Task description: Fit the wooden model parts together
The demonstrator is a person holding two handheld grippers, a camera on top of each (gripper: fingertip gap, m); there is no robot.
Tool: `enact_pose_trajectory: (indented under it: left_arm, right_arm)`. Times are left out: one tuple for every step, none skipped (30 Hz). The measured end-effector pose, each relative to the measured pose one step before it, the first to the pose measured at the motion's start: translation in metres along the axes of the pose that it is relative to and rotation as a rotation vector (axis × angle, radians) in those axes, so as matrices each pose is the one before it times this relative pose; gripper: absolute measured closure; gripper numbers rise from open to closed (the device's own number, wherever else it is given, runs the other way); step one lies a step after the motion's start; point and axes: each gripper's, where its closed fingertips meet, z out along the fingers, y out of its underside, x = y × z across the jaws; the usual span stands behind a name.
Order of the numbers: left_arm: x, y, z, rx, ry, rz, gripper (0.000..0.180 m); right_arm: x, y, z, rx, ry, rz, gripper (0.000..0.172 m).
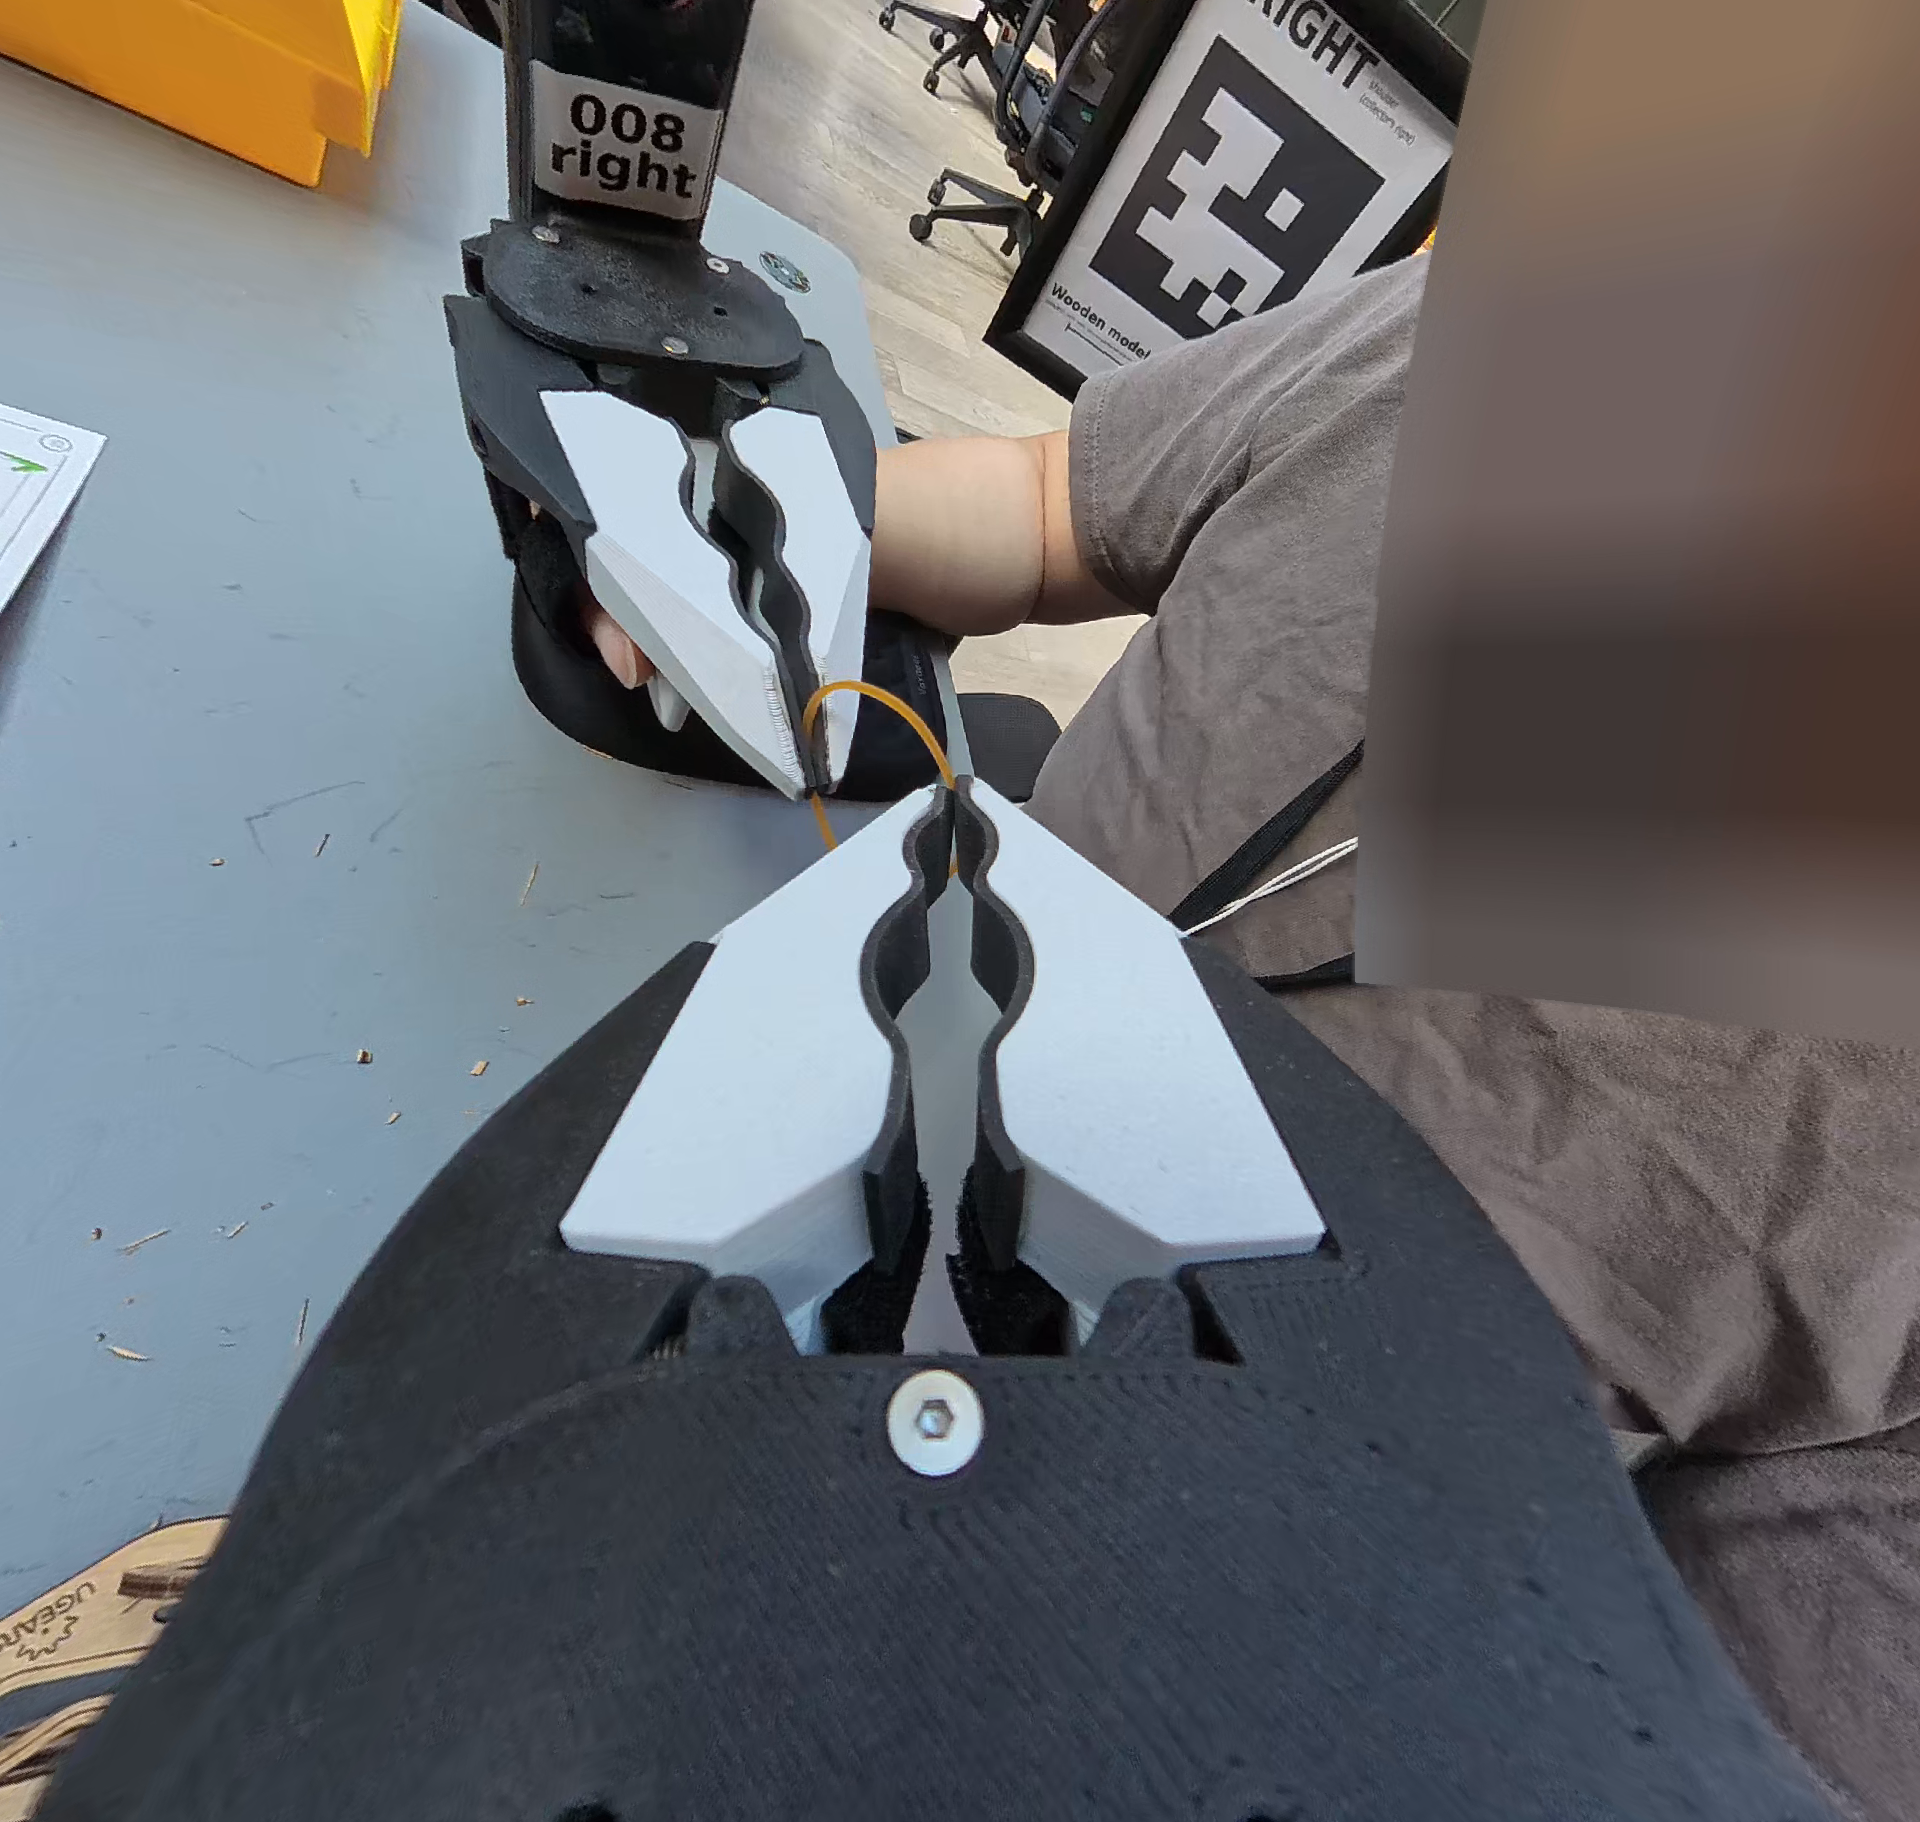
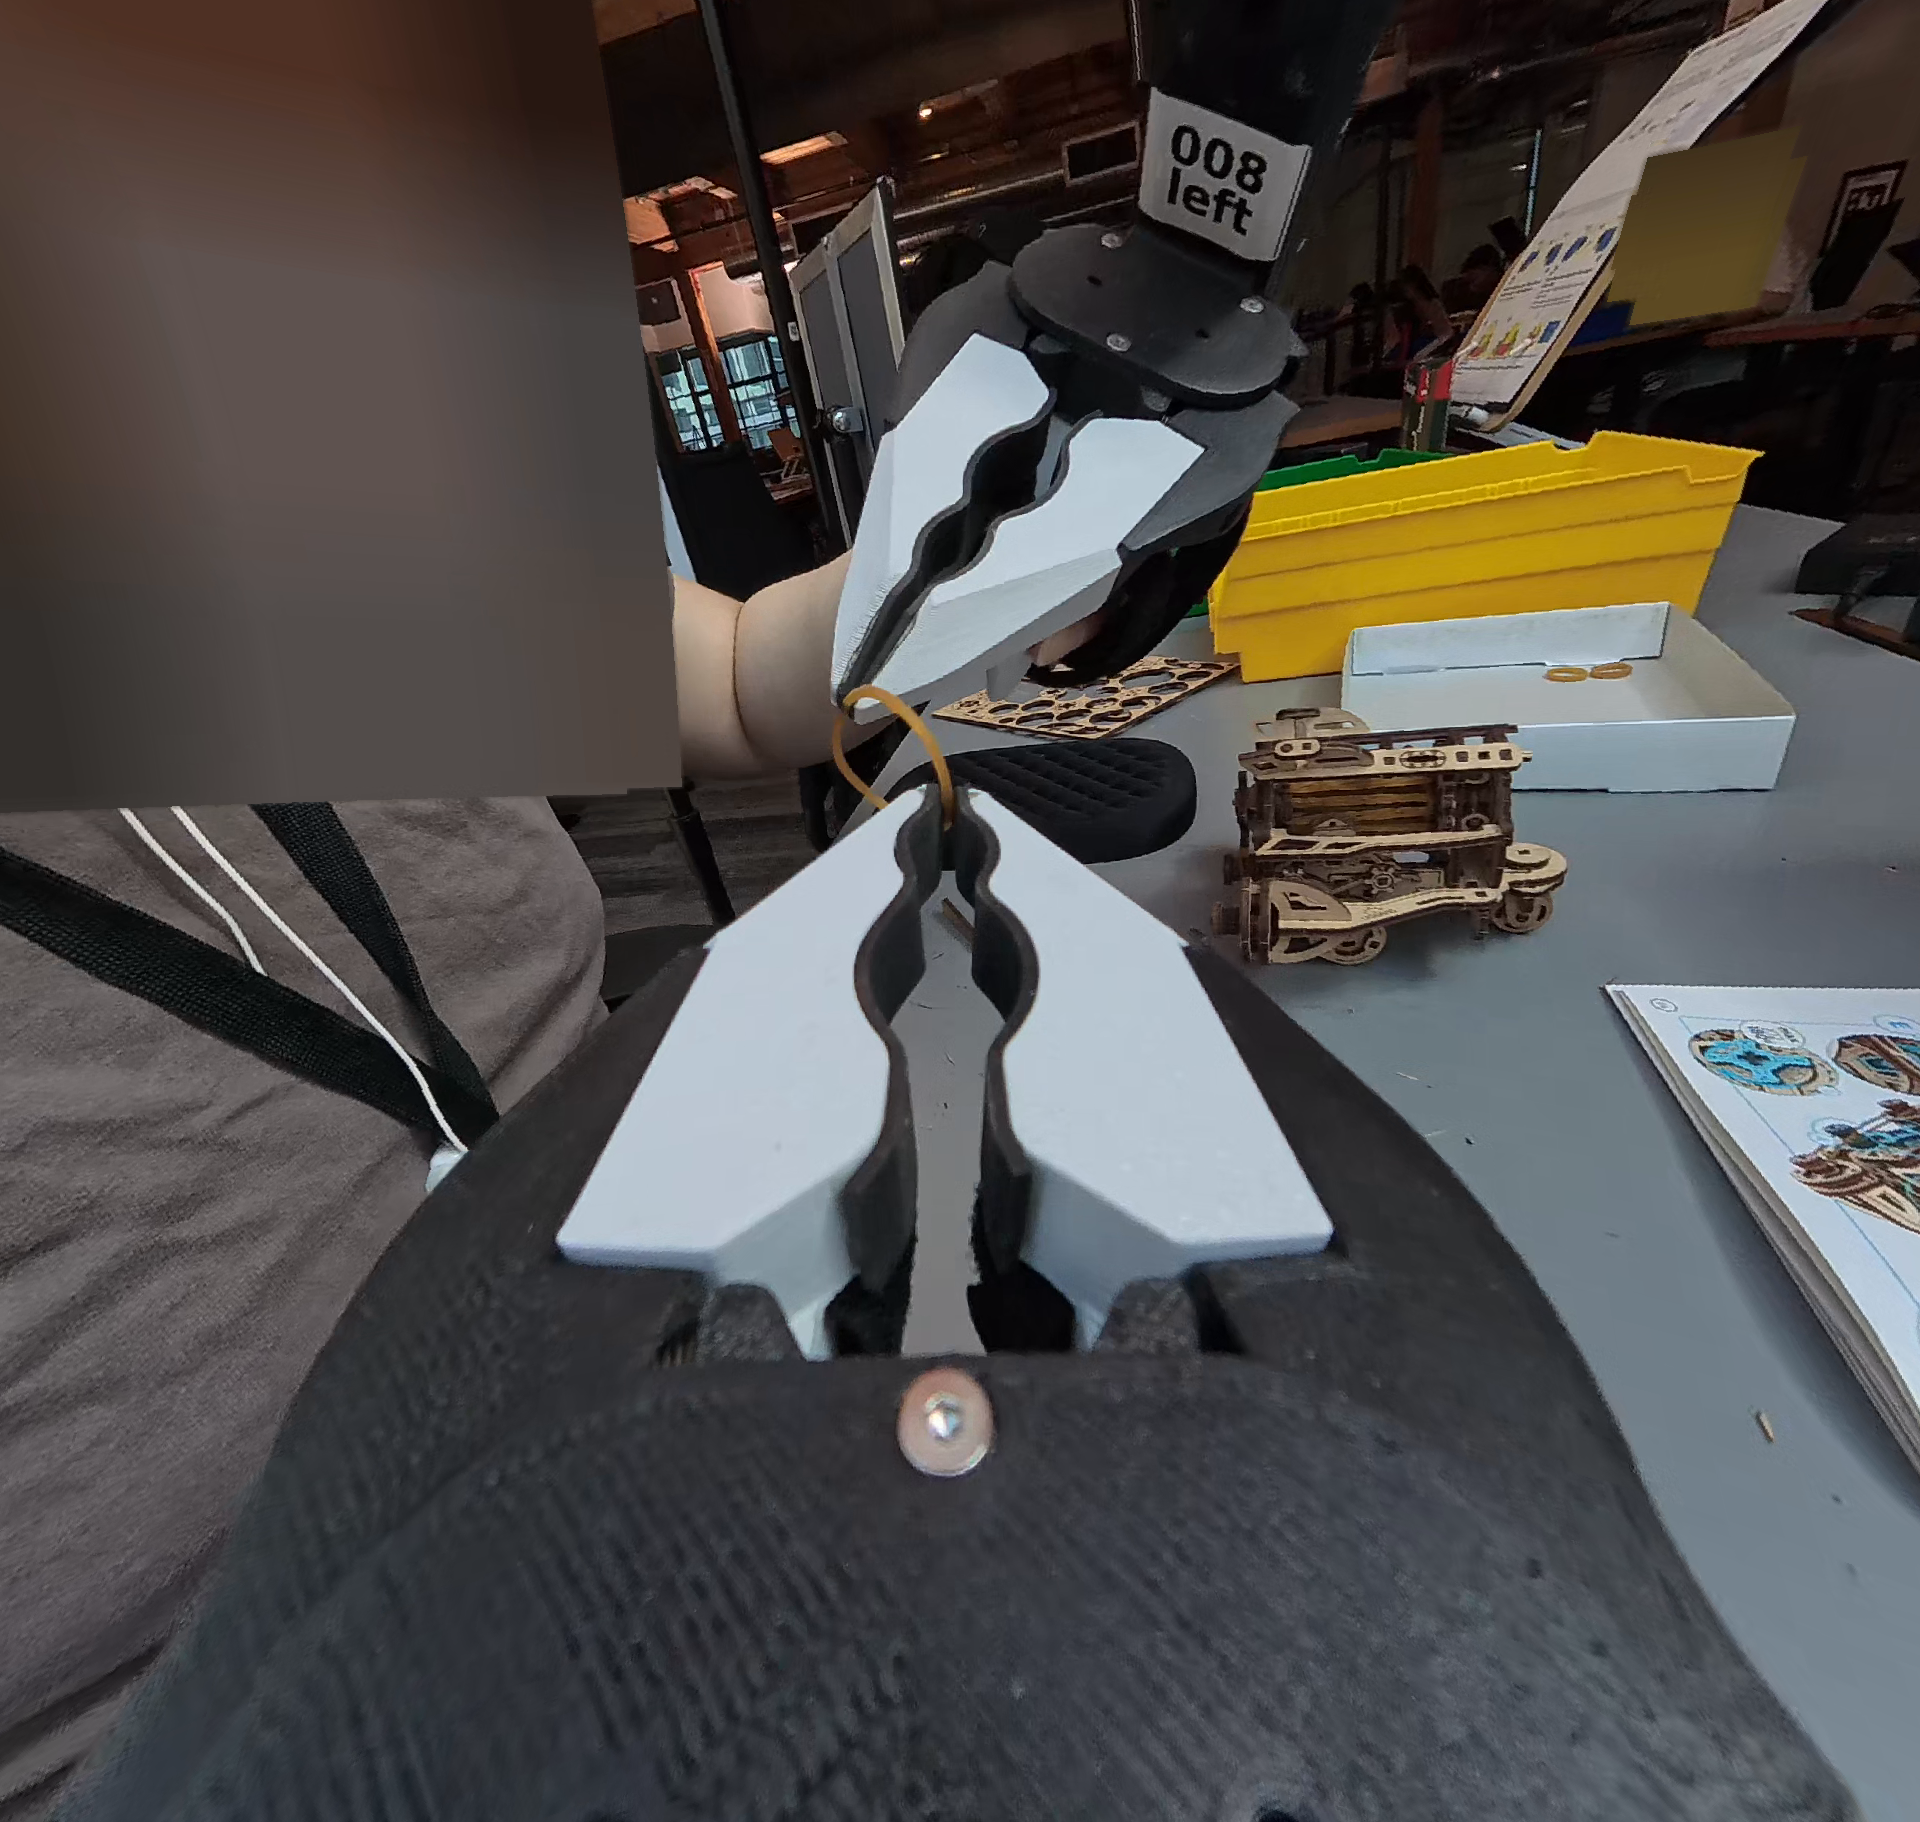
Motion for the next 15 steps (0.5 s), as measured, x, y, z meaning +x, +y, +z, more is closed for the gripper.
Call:
enact_pose_trajectory:
  left_arm:
    - [-0.00183, 0.00042, -0.00093, 0.0126, -0.0066, -0.0040, 0.180]
    - [-0.00285, 0.00059, -0.00130, 0.0160, -0.0118, -0.0047, 0.180]
    - [-0.00344, 0.00138, -0.00162, 0.0152, -0.0143, -0.0049, 0.180]
    - [-0.00365, 0.00234, -0.00178, 0.0109, -0.0142, -0.0061, 0.180]
    - [-0.00437, 0.00260, -0.00186, 0.0094, -0.0196, -0.0052, 0.180]
    - [-0.00575, 0.00279, -0.00162, 0.0077, -0.0334, 0.0032, 0.180]
    - [-0.00507, 0.00271, -0.00132, 0.0072, -0.0388, 0.0167, 0.177]
    - [-0.00360, 0.00136, -0.00140, 0.0148, -0.0359, 0.0240, 0.169]
    - [-0.00318, -0.00024, -0.00175, 0.0230, -0.0377, 0.0226, 0.163]
    - [-0.00362, -0.00107, -0.00240, 0.0266, -0.0410, 0.0181, 0.159]
    - [-0.00560, -0.00101, -0.00289, 0.0244, -0.0532, 0.0128, 0.157]
    - [-0.00641, -0.00076, -0.00270, 0.0213, -0.0583, 0.0108, 0.154]
    - [-0.00414, -0.00163, -0.00215, 0.0266, -0.0450, 0.0089, 0.154]
    - [-0.00301, -0.00219, -0.00146, 0.0318, -0.0402, 0.0059, 0.154]
    - [-0.00122, -0.00196, -0.00042, 0.0289, -0.0307, 0.0080, 0.153]
  right_arm:
    - [0.00198, -0.00024, -0.00094, 0.0017, 0.0064, 0.0162, 0.172]
    - [0.00236, 0.00102, -0.00050, -0.0077, 0.0071, 0.0195, 0.172]
    - [0.00261, 0.00157, -0.00033, -0.0110, 0.0101, 0.0149, 0.172]
    - [0.00329, 0.00159, -0.00022, -0.0111, 0.0169, 0.0099, 0.172]
    - [0.00334, 0.00170, 0.00005, -0.0126, 0.0189, 0.0069, 0.172]
    - [0.00236, 0.00198, 0.00010, -0.0154, 0.0146, 0.0064, 0.172]
    - [0.00282, 0.00220, 0.00015, -0.0187, 0.0183, 0.0074, 0.172]
    - [0.00320, 0.00198, 0.00020, -0.0185, 0.0235, 0.0038, 0.172]
    - [0.00346, 0.00164, 0.00002, -0.0167, 0.0258, 0.0027, 0.172]
    - [0.00426, 0.00226, -0.00014, -0.0211, 0.0301, 0.0076, 0.172]
    - [0.00455, 0.00207, -0.00028, -0.0177, 0.0308, 0.0056, 0.172]
    - [0.00404, 0.00197, -0.00035, -0.0157, 0.0282, 0.0043, 0.172]
    - [0.00287, 0.00168, -0.00021, -0.0152, 0.0209, 0.0056, 0.172]
    - [0.00176, 0.00086, -0.00025, -0.0104, 0.0156, 0.0047, 0.172]
    - [0.00180, 0.00016, -0.00027, -0.0071, 0.0174, 0.0061, 0.172]
